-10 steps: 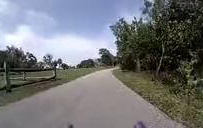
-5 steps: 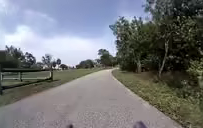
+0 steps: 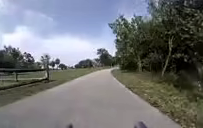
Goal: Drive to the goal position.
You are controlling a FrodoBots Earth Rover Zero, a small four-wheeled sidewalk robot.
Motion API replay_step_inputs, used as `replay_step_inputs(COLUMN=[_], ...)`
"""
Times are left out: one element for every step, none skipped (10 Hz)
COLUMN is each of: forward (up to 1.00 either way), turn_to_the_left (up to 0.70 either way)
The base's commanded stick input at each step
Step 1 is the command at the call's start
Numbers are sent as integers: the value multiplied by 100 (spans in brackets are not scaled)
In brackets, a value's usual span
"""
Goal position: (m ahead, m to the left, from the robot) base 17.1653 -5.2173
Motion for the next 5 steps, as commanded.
replay_step_inputs(forward=[70,70,70,70,70], turn_to_the_left=[0,0,0,0,0])
